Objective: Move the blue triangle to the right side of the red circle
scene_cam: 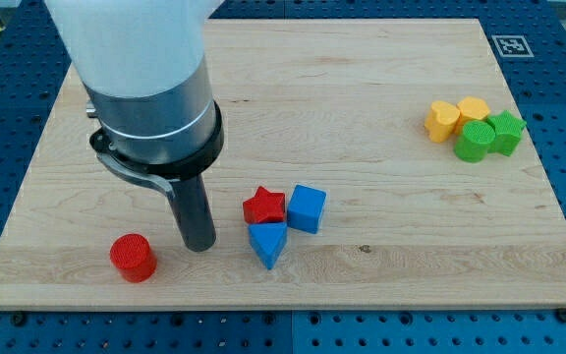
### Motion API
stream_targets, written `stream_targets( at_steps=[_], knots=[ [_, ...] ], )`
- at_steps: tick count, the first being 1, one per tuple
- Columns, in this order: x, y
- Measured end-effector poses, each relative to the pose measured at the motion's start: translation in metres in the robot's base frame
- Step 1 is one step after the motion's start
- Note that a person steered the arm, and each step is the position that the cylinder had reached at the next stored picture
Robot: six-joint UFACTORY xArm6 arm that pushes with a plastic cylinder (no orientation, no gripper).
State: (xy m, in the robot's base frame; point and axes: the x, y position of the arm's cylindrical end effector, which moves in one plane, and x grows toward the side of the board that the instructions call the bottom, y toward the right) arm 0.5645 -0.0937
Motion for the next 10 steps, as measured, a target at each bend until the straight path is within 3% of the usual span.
stream_targets(
  at_steps=[3,6,8,10],
  knots=[
    [0.001,-0.080],
    [0.009,0.033],
    [0.053,0.074],
    [0.034,0.197]
  ],
)
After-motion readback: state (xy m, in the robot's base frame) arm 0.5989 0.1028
